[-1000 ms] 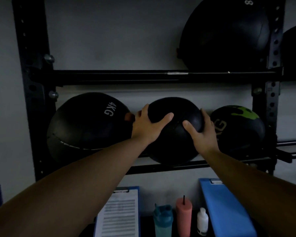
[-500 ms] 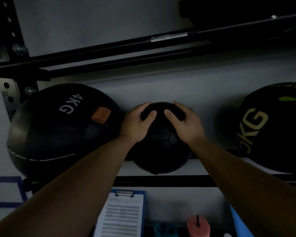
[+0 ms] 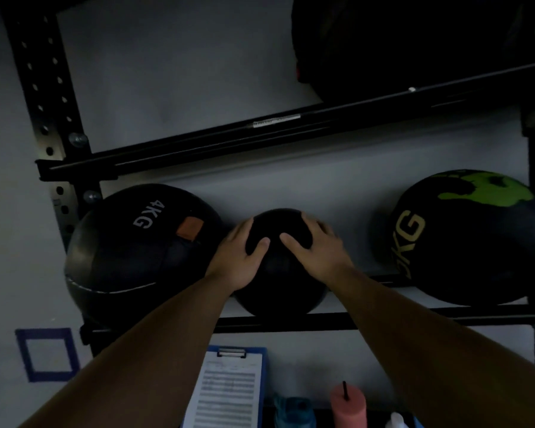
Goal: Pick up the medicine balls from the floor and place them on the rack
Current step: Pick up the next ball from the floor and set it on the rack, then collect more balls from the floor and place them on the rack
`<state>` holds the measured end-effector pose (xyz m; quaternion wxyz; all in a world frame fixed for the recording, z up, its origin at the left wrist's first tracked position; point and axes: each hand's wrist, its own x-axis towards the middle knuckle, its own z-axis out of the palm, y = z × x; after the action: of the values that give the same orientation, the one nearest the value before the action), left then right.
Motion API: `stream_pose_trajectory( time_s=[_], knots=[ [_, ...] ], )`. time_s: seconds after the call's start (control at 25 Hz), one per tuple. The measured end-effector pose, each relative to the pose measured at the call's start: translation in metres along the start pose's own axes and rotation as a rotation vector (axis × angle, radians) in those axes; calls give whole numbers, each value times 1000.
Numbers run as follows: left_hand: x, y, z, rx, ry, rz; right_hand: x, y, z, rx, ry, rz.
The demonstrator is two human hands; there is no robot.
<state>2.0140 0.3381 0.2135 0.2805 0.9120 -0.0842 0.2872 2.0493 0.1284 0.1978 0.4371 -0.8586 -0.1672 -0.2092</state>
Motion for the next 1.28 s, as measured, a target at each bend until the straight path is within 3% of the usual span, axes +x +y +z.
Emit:
stream_pose_trajectory(
  time_s=[0.08,0.44,0.68,0.84,1.28],
  knots=[
    [-10,8,-12,21,-40,-31,-12,-12,-16,-49,-7,25],
    [-81,40,-96,-18,-126,223,-147,-78,-99,-377,119,84],
    [-170,67,-73,-128,-356,366,-292,-119,-118,-455,194,302],
    [-250,128,-38,-136,-592,524,-418,-125,-136,-546,269,509],
    [-487,329,15,-252,-848,813,-722,-124,-250,-629,451,924]
  ],
)
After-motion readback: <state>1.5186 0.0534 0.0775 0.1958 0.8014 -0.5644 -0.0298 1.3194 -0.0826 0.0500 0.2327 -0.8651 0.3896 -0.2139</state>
